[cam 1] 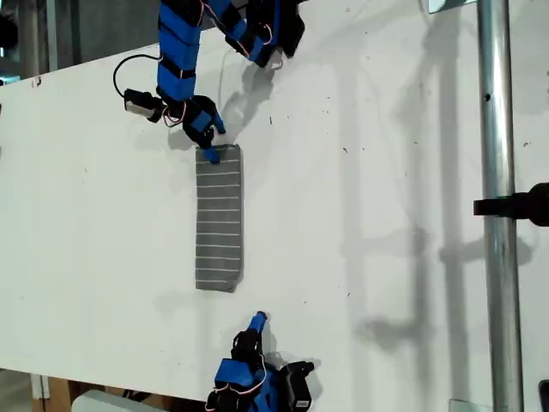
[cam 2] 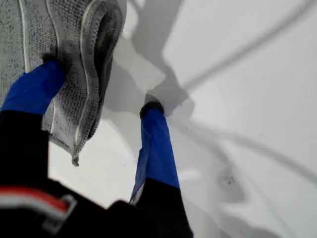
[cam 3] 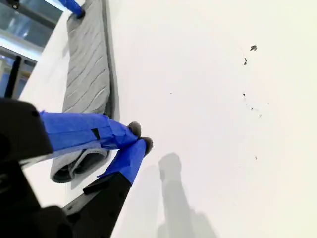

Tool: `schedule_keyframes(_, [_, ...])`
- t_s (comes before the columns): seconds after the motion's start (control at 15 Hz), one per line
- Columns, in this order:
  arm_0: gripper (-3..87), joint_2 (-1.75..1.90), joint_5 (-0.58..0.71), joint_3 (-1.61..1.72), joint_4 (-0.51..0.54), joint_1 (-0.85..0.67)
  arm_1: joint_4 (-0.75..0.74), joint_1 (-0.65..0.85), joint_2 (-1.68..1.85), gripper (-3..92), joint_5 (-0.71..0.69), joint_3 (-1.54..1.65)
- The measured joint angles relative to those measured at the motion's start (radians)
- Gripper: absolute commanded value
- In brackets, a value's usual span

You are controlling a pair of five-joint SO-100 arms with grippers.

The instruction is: Grasp corners of a towel and fold twice.

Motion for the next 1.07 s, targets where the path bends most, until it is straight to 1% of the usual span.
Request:
schedule_keyframes(0.13, [-1.5,0.0,0.0,0.0,0.0,0.0,-0.011,-0.078,-0.164,34.8,0.081,-0.167])
schedule_keyframes(0.2, [-1.5,0.0,0.0,0.0,0.0,0.0,-0.026,-0.124,-0.235,32.1,0.121,-0.253])
schedule_keyframes(0.27, [-1.5,0.0,0.0,0.002,0.0,0.0,-0.038,-0.163,-0.302,28.1,0.126,-0.341])
schedule_keyframes(0.33, [-1.5,0.0,0.0,0.002,0.0,0.0,-0.043,-0.189,-0.353,15.6,0.123,-0.41])
schedule_keyframes(0.47, [-1.5,0.0,0.0,0.002,0.0,0.0,-0.057,-0.209,-0.391,2.1,0.106,-0.463])
schedule_keyframes(0.53, [-1.5,0.0,0.0,0.002,0.0,0.0,-0.051,-0.21,-0.391,0.6,0.083,-0.468])
schedule_keyframes(0.6, [-1.5,0.0,0.0,0.002,0.0,0.0,-0.014,-0.21,-0.385,0.2,0.061,-0.465])
schedule_keyframes(0.67, [-1.5,0.0,0.0,0.002,0.0,0.0,0.049,-0.21,-0.351,0.1,0.048,-0.446])
schedule_keyframes(0.73, [-1.5,0.0,0.0,0.002,0.0,0.0,0.114,-0.212,-0.252,0.1,0.04,-0.364])
schedule_keyframes(0.8, [-1.5,0.0,0.0,0.002,0.0,0.0,0.215,-0.21,-0.118,0.1,0.037,-0.275])
schedule_keyframes(0.93, [-1.5,0.0,0.0,0.002,0.0,0.0,0.472,-0.218,0.232,0.0,0.052,-0.133])
schedule_keyframes(1.07, [-1.5,0.0,0.0,0.002,0.0,0.0,0.779,-0.258,0.583,0.0,0.121,-0.121])
